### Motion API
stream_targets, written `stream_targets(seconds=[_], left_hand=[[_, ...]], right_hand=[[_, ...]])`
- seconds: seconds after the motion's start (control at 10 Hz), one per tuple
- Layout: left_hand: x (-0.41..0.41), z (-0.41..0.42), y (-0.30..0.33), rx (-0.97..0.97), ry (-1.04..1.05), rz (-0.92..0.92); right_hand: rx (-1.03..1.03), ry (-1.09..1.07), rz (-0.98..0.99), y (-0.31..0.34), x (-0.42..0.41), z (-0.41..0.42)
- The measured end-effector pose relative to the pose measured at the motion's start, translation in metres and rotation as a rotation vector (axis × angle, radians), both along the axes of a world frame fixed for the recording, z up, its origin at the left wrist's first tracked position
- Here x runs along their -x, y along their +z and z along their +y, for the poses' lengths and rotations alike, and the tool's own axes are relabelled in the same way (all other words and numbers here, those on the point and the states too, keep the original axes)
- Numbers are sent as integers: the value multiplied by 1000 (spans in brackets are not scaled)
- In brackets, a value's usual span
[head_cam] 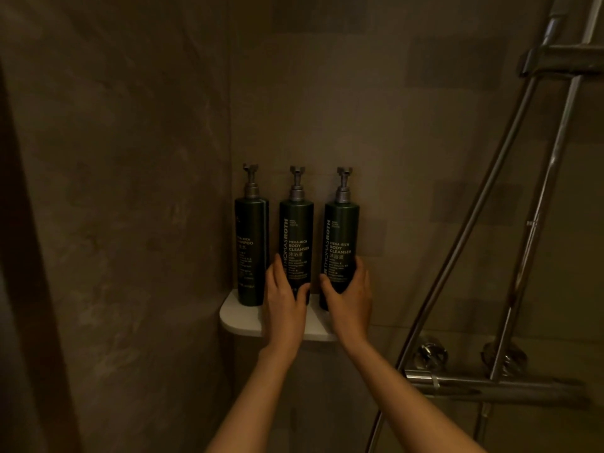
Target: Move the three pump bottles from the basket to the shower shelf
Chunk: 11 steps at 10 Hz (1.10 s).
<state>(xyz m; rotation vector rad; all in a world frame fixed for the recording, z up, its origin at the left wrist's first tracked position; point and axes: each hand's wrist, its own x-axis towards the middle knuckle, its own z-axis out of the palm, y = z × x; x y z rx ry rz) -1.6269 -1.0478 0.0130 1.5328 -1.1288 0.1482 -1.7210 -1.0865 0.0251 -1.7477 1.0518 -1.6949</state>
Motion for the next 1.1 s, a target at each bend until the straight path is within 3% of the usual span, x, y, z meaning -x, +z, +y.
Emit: stream_targets(seconds=[1.1], left_hand=[[-2, 8, 1, 50, -27, 37]], right_hand=[[-32, -1, 2, -2, 5, 10]])
